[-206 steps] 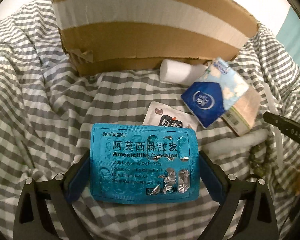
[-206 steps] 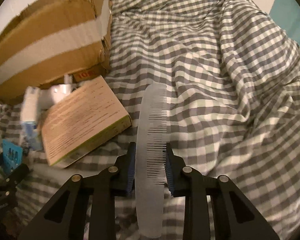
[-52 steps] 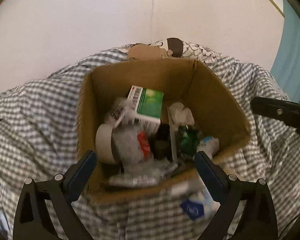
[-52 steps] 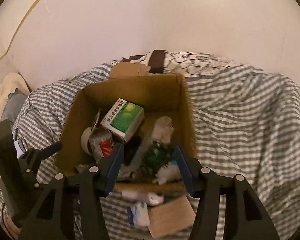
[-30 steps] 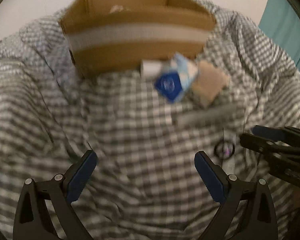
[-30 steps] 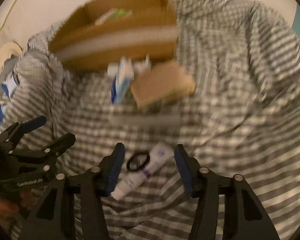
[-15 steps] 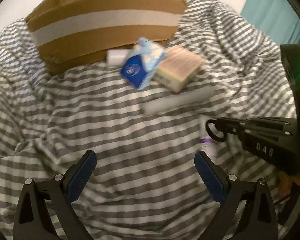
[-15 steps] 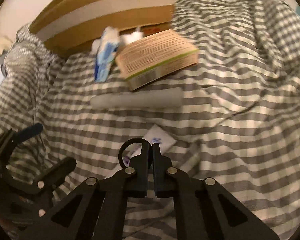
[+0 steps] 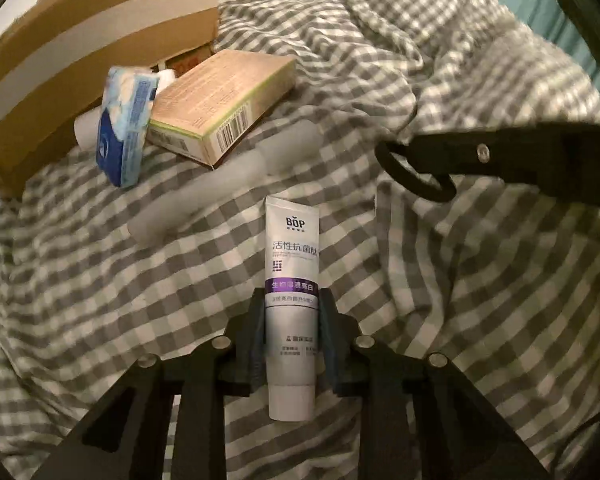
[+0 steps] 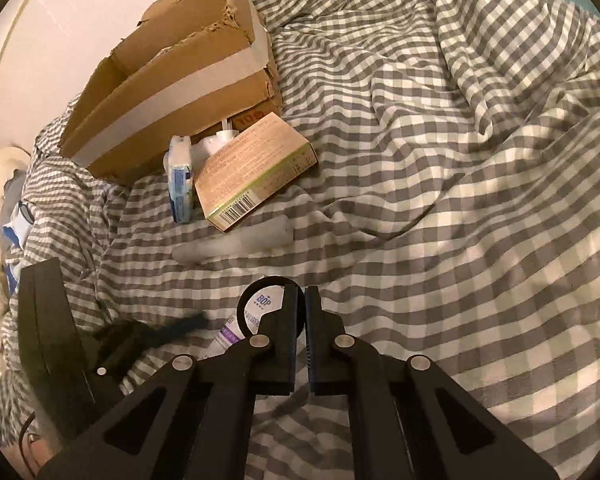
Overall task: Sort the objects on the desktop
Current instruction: 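Grasp the white toothpaste tube with left tool while right tool grasps black hair tie, then carry tube and hair tie into the cardboard box and open both tools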
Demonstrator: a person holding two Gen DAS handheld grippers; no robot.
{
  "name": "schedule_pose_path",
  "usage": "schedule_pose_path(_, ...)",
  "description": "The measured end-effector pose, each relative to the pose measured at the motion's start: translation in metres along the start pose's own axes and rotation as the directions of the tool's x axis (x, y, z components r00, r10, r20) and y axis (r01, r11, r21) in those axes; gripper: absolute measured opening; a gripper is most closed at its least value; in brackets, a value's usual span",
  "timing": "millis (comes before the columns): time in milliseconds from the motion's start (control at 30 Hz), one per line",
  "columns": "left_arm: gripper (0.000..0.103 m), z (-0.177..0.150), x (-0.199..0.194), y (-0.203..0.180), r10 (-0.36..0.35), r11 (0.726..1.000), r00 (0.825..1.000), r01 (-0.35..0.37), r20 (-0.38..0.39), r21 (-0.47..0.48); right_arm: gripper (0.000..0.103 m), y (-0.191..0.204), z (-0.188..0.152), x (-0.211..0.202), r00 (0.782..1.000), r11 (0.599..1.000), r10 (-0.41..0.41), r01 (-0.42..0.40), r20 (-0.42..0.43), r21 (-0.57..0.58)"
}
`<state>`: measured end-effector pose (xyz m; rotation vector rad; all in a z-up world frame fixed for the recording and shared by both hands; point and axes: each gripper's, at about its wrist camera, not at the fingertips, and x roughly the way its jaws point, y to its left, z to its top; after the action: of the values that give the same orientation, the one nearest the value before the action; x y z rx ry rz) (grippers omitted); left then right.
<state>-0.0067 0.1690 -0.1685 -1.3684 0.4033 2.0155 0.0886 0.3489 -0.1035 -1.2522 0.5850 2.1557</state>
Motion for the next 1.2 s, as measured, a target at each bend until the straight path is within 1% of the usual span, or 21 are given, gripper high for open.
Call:
schedule_pose_path(67, 0.025, 0.000, -0.006, 0.000, 0.000, 1.000, 1.000, 0.000, 0.001, 0.010, 0.003, 0.002, 0.000, -0.001, 1.000, 1.000, 0.001, -0.001, 0.003, -0.011)
schedule_pose_path(133, 0.025, -0.001, -0.018, 0.005, -0.004, 1.000, 1.000, 0.004, 0.021, -0.006, 0.003, 0.003, -0.001, -0.005, 1.000, 1.000, -0.004, 0.004, 0.009, -0.019)
schedule_pose_path(300, 0.025, 0.002, -0.063, 0.033, -0.010, 0.995, 0.993, 0.021, 0.115, -0.098, 0.003, 0.008, 0.003, -0.024, 0.999, 0.999, -0.023, 0.025, 0.046, -0.044)
schedule_pose_path(333, 0.025, 0.005, -0.077, 0.044, -0.001, 0.992, 0.989, 0.020, 0.146, -0.125, 0.003, 0.010, 0.005, -0.028, 0.998, 0.998, -0.025, 0.027, 0.052, -0.048)
schedule_pose_path(367, 0.025, 0.006, -0.085, 0.046, 0.004, 0.990, 0.986, 0.019, 0.164, -0.138, 0.003, 0.012, 0.007, -0.033, 0.998, 0.998, -0.020, 0.024, 0.059, -0.056)
schedule_pose_path(467, 0.025, 0.022, -0.119, 0.076, 0.054, 0.984, 0.969, -0.010, 0.241, -0.180, 0.003, 0.025, 0.020, -0.052, 0.996, 0.997, 0.010, -0.003, 0.091, -0.083)
schedule_pose_path(567, 0.025, 0.046, -0.148, 0.107, 0.101, 0.977, 0.941, -0.032, 0.324, -0.213, 0.003, 0.047, 0.043, -0.073, 0.990, 0.990, 0.041, -0.022, 0.137, -0.138)
schedule_pose_path(633, 0.025, 0.064, -0.167, 0.127, 0.137, 0.972, 0.921, -0.054, 0.365, -0.227, 0.003, 0.067, 0.067, -0.087, 0.982, 0.983, 0.076, -0.044, 0.173, -0.180)
schedule_pose_path(733, 0.025, 0.090, -0.176, 0.151, 0.186, 0.965, 0.898, -0.092, 0.398, -0.245, 0.003, 0.099, 0.102, -0.101, 0.968, 0.967, 0.125, -0.069, 0.219, -0.246)
schedule_pose_path(800, 0.025, 0.106, -0.179, 0.168, 0.199, 0.962, 0.893, -0.098, 0.403, -0.257, 0.003, 0.123, 0.129, -0.103, 0.960, 0.955, 0.140, -0.067, 0.242, -0.288)
schedule_pose_path(867, 0.025, 0.122, -0.173, 0.184, 0.219, 0.956, 0.895, -0.117, 0.389, -0.268, 0.003, 0.140, 0.154, -0.096, 0.958, 0.948, 0.152, -0.071, 0.243, -0.311)
schedule_pose_path(900, 0.025, 0.127, -0.167, 0.190, 0.226, 0.955, 0.896, -0.126, 0.381, -0.269, 0.003, 0.150, 0.171, -0.086, 0.962, 0.945, 0.152, -0.074, 0.228, -0.319)
schedule_pose_path(933, 0.025, 0.135, -0.159, 0.196, 0.232, 0.954, 0.899, -0.135, 0.371, -0.268, 0.003, 0.155, 0.180, -0.079, 0.964, 0.944, 0.149, -0.072, 0.220, -0.322)
schedule_pose_path(1000, 0.025, 0.140, -0.148, 0.204, 0.238, 0.953, 0.900, -0.145, 0.365, -0.265, 0.003, 0.165, 0.200, -0.059, 0.972, 0.943, 0.112, -0.037, 0.208, -0.331)
schedule_pose_path(1067, 0.025, 0.146, -0.137, 0.211, 0.241, 0.953, 0.902, -0.151, 0.357, -0.262, 0.004, 0.172, 0.218, -0.036, 0.981, 0.945, 0.059, 0.005, 0.183, -0.328)
schedule_pose_path(1100, 0.027, 0.148, -0.131, 0.213, 0.241, 0.953, 0.906, -0.153, 0.349, -0.263, 0.007, 0.174, 0.224, -0.025, 0.986, 0.945, 0.036, 0.020, 0.164, -0.327)
schedule_pose_path(1133, 0.028, 0.150, -0.125, 0.216, 0.237, 0.953, 0.909, -0.149, 0.342, -0.264, 0.018, 0.174, 0.227, -0.017, 0.988, 0.945, 0.021, 0.030, 0.151, -0.327)
schedule_pose_path(1167, 0.037, 0.152, -0.120, 0.218, 0.234, 0.952, 0.914, -0.146, 0.333, -0.268, 0.027, 0.173, 0.229, -0.012, 0.990, 0.944, 0.007, 0.040, 0.142, -0.327)
schedule_pose_path(1200, 0.061, 0.153, -0.116, 0.219, 0.233, 0.951, 0.916, -0.145, 0.327, -0.273, 0.048, 0.173, 0.230, -0.008, 0.989, 0.945, 0.001, 0.047, 0.145, -0.324)
